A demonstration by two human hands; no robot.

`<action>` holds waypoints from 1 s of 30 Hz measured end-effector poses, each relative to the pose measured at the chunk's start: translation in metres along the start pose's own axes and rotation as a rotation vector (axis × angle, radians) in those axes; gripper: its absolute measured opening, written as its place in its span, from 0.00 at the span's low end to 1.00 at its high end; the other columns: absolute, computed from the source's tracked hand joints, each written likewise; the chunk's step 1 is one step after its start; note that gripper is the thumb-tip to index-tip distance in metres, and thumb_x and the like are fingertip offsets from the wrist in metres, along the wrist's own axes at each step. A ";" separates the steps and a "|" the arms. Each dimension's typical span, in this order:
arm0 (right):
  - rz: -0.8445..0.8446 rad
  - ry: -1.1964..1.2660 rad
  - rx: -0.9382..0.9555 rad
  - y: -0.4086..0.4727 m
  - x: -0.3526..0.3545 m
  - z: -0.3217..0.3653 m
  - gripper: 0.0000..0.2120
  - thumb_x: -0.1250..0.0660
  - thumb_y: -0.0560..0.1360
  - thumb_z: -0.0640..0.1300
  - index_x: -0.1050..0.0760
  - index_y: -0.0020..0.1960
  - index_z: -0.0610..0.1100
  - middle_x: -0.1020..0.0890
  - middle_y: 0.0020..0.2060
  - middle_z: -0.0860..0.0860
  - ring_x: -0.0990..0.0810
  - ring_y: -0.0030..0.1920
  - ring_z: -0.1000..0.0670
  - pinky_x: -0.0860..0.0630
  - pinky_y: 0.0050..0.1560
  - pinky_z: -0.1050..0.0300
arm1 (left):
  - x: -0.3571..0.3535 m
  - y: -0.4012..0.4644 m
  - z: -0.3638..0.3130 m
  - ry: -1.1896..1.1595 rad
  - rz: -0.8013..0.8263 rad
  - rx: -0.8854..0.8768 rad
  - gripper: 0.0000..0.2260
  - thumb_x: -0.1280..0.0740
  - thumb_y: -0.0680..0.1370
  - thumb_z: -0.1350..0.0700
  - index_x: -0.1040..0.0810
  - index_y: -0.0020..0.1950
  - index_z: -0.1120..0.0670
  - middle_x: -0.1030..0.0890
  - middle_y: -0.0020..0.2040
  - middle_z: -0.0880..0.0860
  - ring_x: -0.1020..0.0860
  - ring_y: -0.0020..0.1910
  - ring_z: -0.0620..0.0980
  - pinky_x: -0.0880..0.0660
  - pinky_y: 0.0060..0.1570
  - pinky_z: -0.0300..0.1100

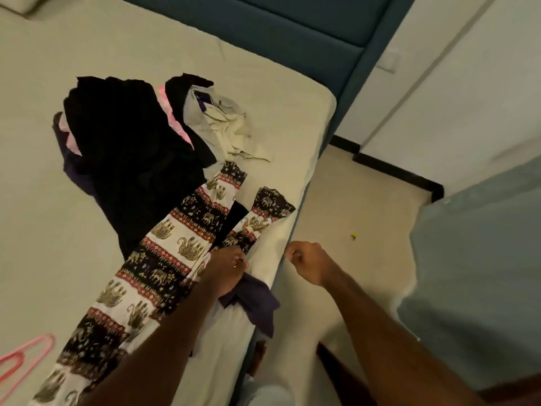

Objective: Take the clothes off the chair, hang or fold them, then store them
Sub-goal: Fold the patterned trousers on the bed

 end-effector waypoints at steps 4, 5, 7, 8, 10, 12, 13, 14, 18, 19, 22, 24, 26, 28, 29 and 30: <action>-0.035 -0.041 0.044 0.036 0.026 -0.005 0.13 0.41 0.81 0.40 0.18 0.55 0.48 0.15 0.55 0.48 0.17 0.54 0.46 0.22 0.58 0.51 | 0.005 0.012 0.002 -0.075 -0.028 0.061 0.10 0.30 0.78 0.59 0.20 0.59 0.57 0.20 0.58 0.54 0.23 0.56 0.51 0.27 0.55 0.45; -0.036 -0.069 0.054 0.048 0.032 -0.006 0.14 0.42 0.82 0.41 0.18 0.56 0.49 0.15 0.57 0.48 0.18 0.56 0.46 0.22 0.59 0.49 | 0.006 0.017 0.003 -0.082 -0.029 0.075 0.12 0.30 0.78 0.59 0.20 0.61 0.57 0.21 0.58 0.54 0.23 0.55 0.50 0.29 0.53 0.43; -0.046 -0.109 0.079 0.072 0.046 -0.007 0.14 0.42 0.81 0.42 0.19 0.59 0.51 0.17 0.60 0.49 0.19 0.59 0.45 0.22 0.61 0.47 | 0.008 0.026 0.005 -0.087 -0.044 0.101 0.14 0.29 0.78 0.59 0.21 0.64 0.57 0.22 0.60 0.55 0.23 0.55 0.50 0.29 0.53 0.42; -0.048 -0.132 0.091 0.088 0.053 -0.006 0.15 0.41 0.81 0.41 0.19 0.59 0.52 0.17 0.61 0.48 0.19 0.60 0.44 0.22 0.61 0.46 | 0.010 0.034 0.008 -0.093 -0.065 0.112 0.16 0.28 0.78 0.60 0.21 0.65 0.57 0.22 0.61 0.55 0.23 0.57 0.52 0.26 0.54 0.44; -0.026 -0.203 0.114 0.120 0.062 -0.003 0.17 0.40 0.79 0.38 0.19 0.60 0.52 0.18 0.61 0.48 0.19 0.60 0.43 0.23 0.61 0.48 | 0.014 0.049 0.016 -0.092 -0.117 0.134 0.18 0.27 0.76 0.60 0.21 0.65 0.56 0.22 0.62 0.55 0.23 0.61 0.55 0.24 0.60 0.52; -0.021 -0.292 0.173 0.151 0.065 0.001 0.20 0.38 0.76 0.36 0.21 0.64 0.51 0.19 0.63 0.48 0.21 0.61 0.43 0.24 0.61 0.49 | 0.014 0.061 0.023 -0.025 -0.139 0.170 0.20 0.26 0.75 0.59 0.22 0.65 0.53 0.23 0.64 0.55 0.26 0.64 0.56 0.26 0.63 0.59; -0.016 -0.337 0.214 0.167 0.064 0.006 0.21 0.36 0.76 0.36 0.22 0.66 0.50 0.20 0.64 0.48 0.22 0.63 0.44 0.25 0.61 0.48 | 0.011 0.067 0.028 0.002 -0.144 0.206 0.20 0.26 0.75 0.58 0.23 0.66 0.52 0.24 0.66 0.54 0.27 0.66 0.56 0.27 0.64 0.61; 0.003 -0.382 0.242 0.181 0.059 0.007 0.22 0.34 0.75 0.38 0.24 0.68 0.50 0.22 0.66 0.48 0.24 0.64 0.43 0.25 0.62 0.46 | 0.009 0.073 0.033 0.019 -0.143 0.243 0.21 0.26 0.75 0.57 0.24 0.67 0.51 0.24 0.67 0.54 0.28 0.67 0.56 0.29 0.65 0.61; 0.083 -0.559 0.325 0.226 0.042 0.002 0.18 0.31 0.74 0.45 0.23 0.64 0.50 0.27 0.66 0.47 0.27 0.65 0.43 0.29 0.62 0.42 | -0.006 0.087 0.040 0.060 -0.125 0.328 0.25 0.25 0.74 0.56 0.27 0.70 0.50 0.26 0.69 0.55 0.31 0.68 0.57 0.30 0.67 0.59; 0.067 -0.515 0.370 0.233 0.043 0.002 0.14 0.30 0.73 0.44 0.20 0.59 0.50 0.26 0.65 0.48 0.27 0.64 0.43 0.30 0.62 0.44 | -0.011 0.089 0.041 0.068 -0.114 0.337 0.26 0.25 0.74 0.55 0.27 0.71 0.50 0.26 0.69 0.55 0.31 0.69 0.57 0.30 0.67 0.58; 0.051 -0.043 0.492 0.236 0.065 0.011 0.10 0.26 0.69 0.37 0.17 0.47 0.48 0.23 0.64 0.49 0.25 0.65 0.48 0.31 0.65 0.50 | -0.017 0.092 0.039 0.104 -0.108 0.357 0.31 0.24 0.73 0.45 0.30 0.73 0.47 0.27 0.71 0.53 0.31 0.70 0.56 0.33 0.69 0.56; 0.072 0.208 0.554 0.233 0.085 0.015 0.11 0.24 0.67 0.30 0.16 0.44 0.44 0.21 0.61 0.47 0.23 0.64 0.51 0.28 0.65 0.58 | -0.021 0.097 0.034 0.133 -0.087 0.349 0.35 0.27 0.72 0.37 0.33 0.75 0.45 0.28 0.72 0.52 0.33 0.71 0.54 0.38 0.70 0.56; 0.117 0.156 0.647 0.224 0.089 0.009 0.11 0.23 0.65 0.31 0.16 0.42 0.44 0.19 0.59 0.47 0.21 0.62 0.51 0.25 0.62 0.59 | -0.025 0.103 0.032 0.137 -0.077 0.335 0.37 0.36 0.70 0.28 0.32 0.74 0.46 0.26 0.70 0.51 0.32 0.71 0.54 0.39 0.70 0.57; 0.188 -0.053 0.729 0.216 0.078 -0.009 0.10 0.23 0.63 0.38 0.15 0.41 0.51 0.17 0.58 0.52 0.20 0.59 0.51 0.22 0.58 0.50 | -0.027 0.108 0.032 0.117 -0.076 0.341 0.35 0.43 0.72 0.26 0.28 0.71 0.46 0.23 0.66 0.49 0.28 0.67 0.52 0.37 0.68 0.58; 0.229 -0.129 0.736 0.214 0.070 -0.022 0.09 0.25 0.63 0.43 0.15 0.41 0.55 0.18 0.59 0.55 0.20 0.58 0.50 0.21 0.57 0.46 | -0.028 0.109 0.032 0.114 -0.073 0.340 0.30 0.40 0.75 0.29 0.25 0.68 0.47 0.21 0.63 0.49 0.27 0.65 0.52 0.36 0.67 0.56; 0.264 -0.145 0.710 0.213 0.065 -0.032 0.09 0.27 0.63 0.46 0.16 0.42 0.56 0.19 0.59 0.58 0.20 0.59 0.51 0.22 0.57 0.43 | -0.029 0.111 0.031 0.129 -0.075 0.329 0.23 0.37 0.78 0.35 0.23 0.65 0.48 0.20 0.61 0.49 0.26 0.63 0.51 0.36 0.66 0.55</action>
Point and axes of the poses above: each hand's wrist, its own y-axis towards the middle knuckle, its own x-axis out of the back of the hand, z = x × y, the point moved 9 cm from there along y, towards the middle knuckle
